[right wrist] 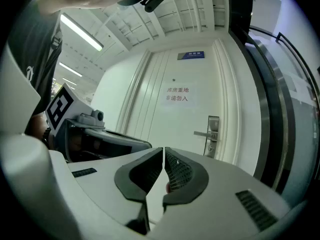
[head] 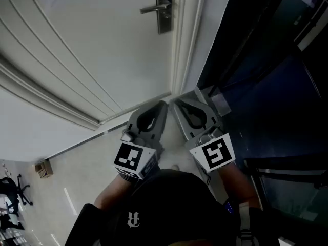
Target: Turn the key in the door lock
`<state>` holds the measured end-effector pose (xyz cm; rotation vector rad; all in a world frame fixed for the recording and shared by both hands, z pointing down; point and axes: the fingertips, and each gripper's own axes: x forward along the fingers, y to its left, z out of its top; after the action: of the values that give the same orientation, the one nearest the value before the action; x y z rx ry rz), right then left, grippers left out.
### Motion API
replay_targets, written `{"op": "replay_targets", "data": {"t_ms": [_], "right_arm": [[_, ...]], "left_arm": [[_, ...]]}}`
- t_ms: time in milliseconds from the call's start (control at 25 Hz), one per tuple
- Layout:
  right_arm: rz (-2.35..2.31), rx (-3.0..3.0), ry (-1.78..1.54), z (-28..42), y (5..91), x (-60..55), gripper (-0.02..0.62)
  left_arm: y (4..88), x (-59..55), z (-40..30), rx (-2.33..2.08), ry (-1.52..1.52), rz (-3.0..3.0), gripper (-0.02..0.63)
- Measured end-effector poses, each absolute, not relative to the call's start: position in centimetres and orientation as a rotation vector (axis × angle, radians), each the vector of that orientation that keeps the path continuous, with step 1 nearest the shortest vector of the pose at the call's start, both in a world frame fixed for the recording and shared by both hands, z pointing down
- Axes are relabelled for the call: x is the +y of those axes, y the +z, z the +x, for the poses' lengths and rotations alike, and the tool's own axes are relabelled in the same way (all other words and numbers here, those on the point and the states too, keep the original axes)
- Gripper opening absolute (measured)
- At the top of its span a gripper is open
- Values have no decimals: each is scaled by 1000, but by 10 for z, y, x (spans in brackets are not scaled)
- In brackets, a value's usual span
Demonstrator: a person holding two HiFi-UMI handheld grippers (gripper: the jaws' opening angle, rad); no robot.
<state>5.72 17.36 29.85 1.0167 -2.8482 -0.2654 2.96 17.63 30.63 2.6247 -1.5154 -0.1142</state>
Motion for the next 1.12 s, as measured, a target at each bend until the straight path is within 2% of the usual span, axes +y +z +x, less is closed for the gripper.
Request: {"op": "replay_targets", "data": {"t_ms": [480,880,1120], "right_arm": [[1093,-2771,-372,-7,307,74,17],[1306,-2565,-464,-24,304,-7,17],[1383,-2435,-553,-6,305,-48,17]], "left_arm": [[310,70,-26,-1463,-102,2673,6],[310,5,-60,-1335,-91,2740,6],[315,-24,-55,-1295,-104,2742,6]]}}
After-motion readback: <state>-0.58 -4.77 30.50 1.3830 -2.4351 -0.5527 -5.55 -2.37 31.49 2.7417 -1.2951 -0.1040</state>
